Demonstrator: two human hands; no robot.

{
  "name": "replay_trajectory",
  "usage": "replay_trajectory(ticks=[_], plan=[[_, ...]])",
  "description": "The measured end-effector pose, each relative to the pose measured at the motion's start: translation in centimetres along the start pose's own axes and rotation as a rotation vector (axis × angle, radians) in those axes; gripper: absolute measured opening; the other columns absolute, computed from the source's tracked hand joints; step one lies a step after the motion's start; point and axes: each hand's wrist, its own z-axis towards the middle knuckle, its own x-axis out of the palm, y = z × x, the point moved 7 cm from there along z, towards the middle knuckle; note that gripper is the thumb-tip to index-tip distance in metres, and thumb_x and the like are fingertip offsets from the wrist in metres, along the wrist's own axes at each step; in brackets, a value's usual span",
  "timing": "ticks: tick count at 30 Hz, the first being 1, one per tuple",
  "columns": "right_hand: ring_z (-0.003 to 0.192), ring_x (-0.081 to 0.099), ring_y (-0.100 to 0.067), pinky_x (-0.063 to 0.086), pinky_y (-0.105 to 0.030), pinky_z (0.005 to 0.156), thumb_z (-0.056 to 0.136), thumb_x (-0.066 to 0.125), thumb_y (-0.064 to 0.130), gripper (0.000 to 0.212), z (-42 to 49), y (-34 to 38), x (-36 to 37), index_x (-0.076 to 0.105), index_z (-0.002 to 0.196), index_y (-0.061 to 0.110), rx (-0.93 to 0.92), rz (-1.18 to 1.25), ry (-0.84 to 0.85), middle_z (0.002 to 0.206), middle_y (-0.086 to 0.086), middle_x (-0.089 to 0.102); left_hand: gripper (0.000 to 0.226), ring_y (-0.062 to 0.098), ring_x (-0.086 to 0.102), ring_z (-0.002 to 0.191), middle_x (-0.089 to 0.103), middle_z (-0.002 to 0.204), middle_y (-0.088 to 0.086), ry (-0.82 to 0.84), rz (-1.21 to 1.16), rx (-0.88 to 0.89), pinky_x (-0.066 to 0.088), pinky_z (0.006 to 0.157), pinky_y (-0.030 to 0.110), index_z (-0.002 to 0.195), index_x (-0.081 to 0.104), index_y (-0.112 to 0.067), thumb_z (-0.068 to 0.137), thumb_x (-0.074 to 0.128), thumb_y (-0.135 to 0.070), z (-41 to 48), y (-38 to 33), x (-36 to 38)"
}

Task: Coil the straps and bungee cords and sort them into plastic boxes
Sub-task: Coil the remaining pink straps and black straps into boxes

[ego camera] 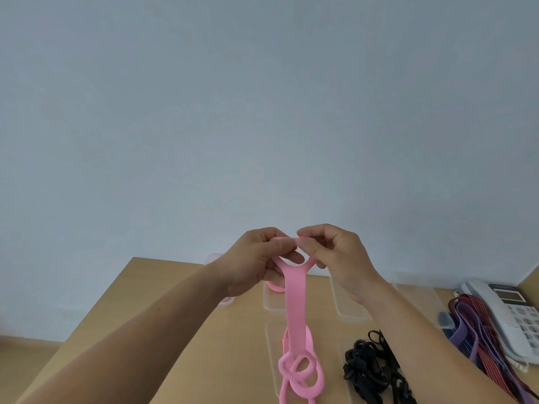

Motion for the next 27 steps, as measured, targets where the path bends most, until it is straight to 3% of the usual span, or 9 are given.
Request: replay_trajectory(ticks=[3, 6, 9, 12, 15, 18, 21, 24, 27], plan=[[0.054, 0.051, -0.004, 0.044, -0.017, 0.054, 0.096, 0.06, 0.036, 0.027, -0.1, -0.7, 0.1, 0.076, 0.085, 0.017, 0.091, -0.01, 0.062, 0.076, 0.002, 0.072, 0.037, 0.045, 0.068, 0.097, 0.073, 0.106, 0.019, -0.003, 0.063, 0.01, 0.057, 0.084, 0.057, 0.109, 0.061, 0.004, 0.091, 0.071, -0.027, -0.1, 0.1, 0.1], [0.053, 0.052, -0.004, 0.042, -0.015, 0.052, 0.095, 0.063, 0.03, 0.023, -0.2, -1.0, -0.1, 0.075, 0.078, 0.019, 0.103, -0.098, 0.08, 0.068, 0.007, 0.07, 0.029, 0.044, 0.069, 0.093, 0.073, 0.105, 0.019, -0.022, 0.1, 0.015, 0.057, 0.084, 0.055, 0.108, 0.059, 0.004, 0.094, 0.067, -0.019, 0.0, 0.7, 0.0], [0.063, 0.057, 0.002, 0.045, -0.011, 0.059, 0.086, 0.075, 0.023, 0.006, -0.1, -0.8, -0.2, 0.075, 0.081, 0.025, 0.005, -0.185, 0.042, 0.072, 0.013, 0.07, 0.017, 0.035, 0.068, 0.086, 0.073, 0.097, 0.016, -0.057, 0.08, -0.007, 0.055, 0.086, 0.056, 0.101, 0.062, 0.0, 0.093, 0.068, -0.014, 0.1, 1.2, -0.2], [0.068, 0.059, 0.0, 0.048, -0.014, 0.063, 0.085, 0.076, 0.024, 0.008, -0.2, -0.7, 0.0, 0.072, 0.085, 0.031, -0.084, -0.304, -0.01, 0.077, 0.021, 0.067, 0.017, 0.034, 0.068, 0.087, 0.07, 0.095, 0.019, -0.028, 0.009, -0.095, 0.056, 0.089, 0.055, 0.099, 0.062, -0.002, 0.092, 0.067, -0.017, 0.1, 1.9, 0.0], [0.073, 0.062, -0.001, 0.046, -0.011, 0.064, 0.085, 0.077, 0.017, 0.011, -0.8, -0.3, 0.4, 0.071, 0.086, 0.027, -0.205, -0.356, -0.041, 0.079, 0.018, 0.068, 0.022, 0.037, 0.069, 0.09, 0.067, 0.097, 0.024, 0.02, -0.066, -0.192, 0.059, 0.085, 0.049, 0.103, 0.066, 0.003, 0.093, 0.063, -0.016, -0.2, 2.3, 0.3], [0.074, 0.06, -0.005, 0.044, -0.01, 0.065, 0.084, 0.076, 0.007, 0.014, -1.3, 0.4, 1.0, 0.071, 0.089, 0.019, -0.395, -0.495, -0.041, 0.079, 0.015, 0.063, 0.038, 0.045, 0.065, 0.105, 0.064, 0.112, 0.032, 0.058, -0.077, -0.238, 0.058, 0.084, 0.044, 0.117, 0.066, 0.006, 0.093, 0.059, -0.023, -0.5, 2.3, 0.4], [0.077, 0.059, -0.008, 0.043, -0.011, 0.068, 0.082, 0.076, 0.006, 0.013, -1.5, 0.7, 1.0, 0.072, 0.089, 0.017, -0.488, -0.525, -0.069, 0.08, 0.013, 0.062, 0.036, 0.046, 0.062, 0.113, 0.058, 0.124, 0.037, 0.045, -0.109, -0.229, 0.056, 0.094, 0.049, 0.119, 0.061, 0.013, 0.097, 0.055, -0.015, -0.3, 2.3, 0.1], [0.08, 0.057, -0.008, 0.039, -0.01, 0.069, 0.081, 0.078, 0.012, 0.014, -1.5, 0.5, 0.8, 0.073, 0.087, 0.023, -0.484, -0.534, -0.088, 0.078, 0.016, 0.062, 0.026, 0.047, 0.062, 0.114, 0.064, 0.112, 0.033, 0.013, -0.124, -0.194, 0.049, 0.101, 0.054, 0.111, 0.062, 0.014, 0.096, 0.057, -0.006, 0.0, 2.4, -0.3], [0.08, 0.059, -0.008, 0.042, -0.015, 0.062, 0.083, 0.077, 0.018, 0.013, -1.0, -0.6, 0.6, 0.071, 0.086, 0.029, -0.315, -0.37, -0.04, 0.083, 0.016, 0.065, 0.014, 0.043, 0.067, 0.107, 0.068, 0.108, 0.03, -0.03, -0.079, -0.157, 0.052, 0.099, 0.052, 0.104, 0.065, 0.008, 0.091, 0.062, 0.003, 0.2, 2.4, -0.7]])
